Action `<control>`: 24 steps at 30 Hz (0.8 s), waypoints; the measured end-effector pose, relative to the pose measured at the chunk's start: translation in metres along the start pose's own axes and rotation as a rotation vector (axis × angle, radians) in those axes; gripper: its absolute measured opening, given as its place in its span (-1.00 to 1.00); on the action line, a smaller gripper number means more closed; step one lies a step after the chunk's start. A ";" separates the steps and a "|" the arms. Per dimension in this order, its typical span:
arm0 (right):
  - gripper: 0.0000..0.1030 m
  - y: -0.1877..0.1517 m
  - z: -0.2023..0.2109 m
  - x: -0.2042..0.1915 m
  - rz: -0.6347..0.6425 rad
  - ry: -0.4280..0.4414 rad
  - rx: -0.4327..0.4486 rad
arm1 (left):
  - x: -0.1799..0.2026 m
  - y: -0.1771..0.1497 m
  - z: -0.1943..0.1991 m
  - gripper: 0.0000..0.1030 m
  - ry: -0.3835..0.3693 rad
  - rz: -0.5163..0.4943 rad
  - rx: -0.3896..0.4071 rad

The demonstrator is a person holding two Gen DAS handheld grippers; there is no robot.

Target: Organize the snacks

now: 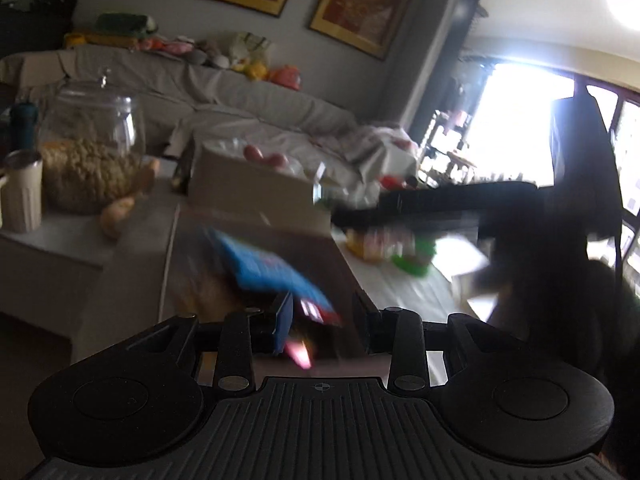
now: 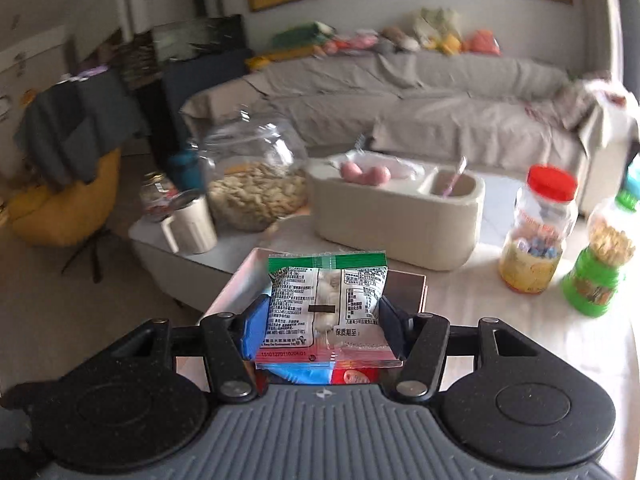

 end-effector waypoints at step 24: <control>0.66 -0.141 0.115 -0.027 -0.078 -0.023 0.024 | 0.061 -0.073 0.105 -0.64 0.057 -0.076 -0.065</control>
Point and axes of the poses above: each gripper's, at about its wrist camera, not at the fingertips, and z roughly against the way its jaws point, x to its right, y to its top, the point moved 4 cm from there along -z, roughly the way its jaws point, and after that the axes turned 2 degrees about -x, right-handed, at the moved point
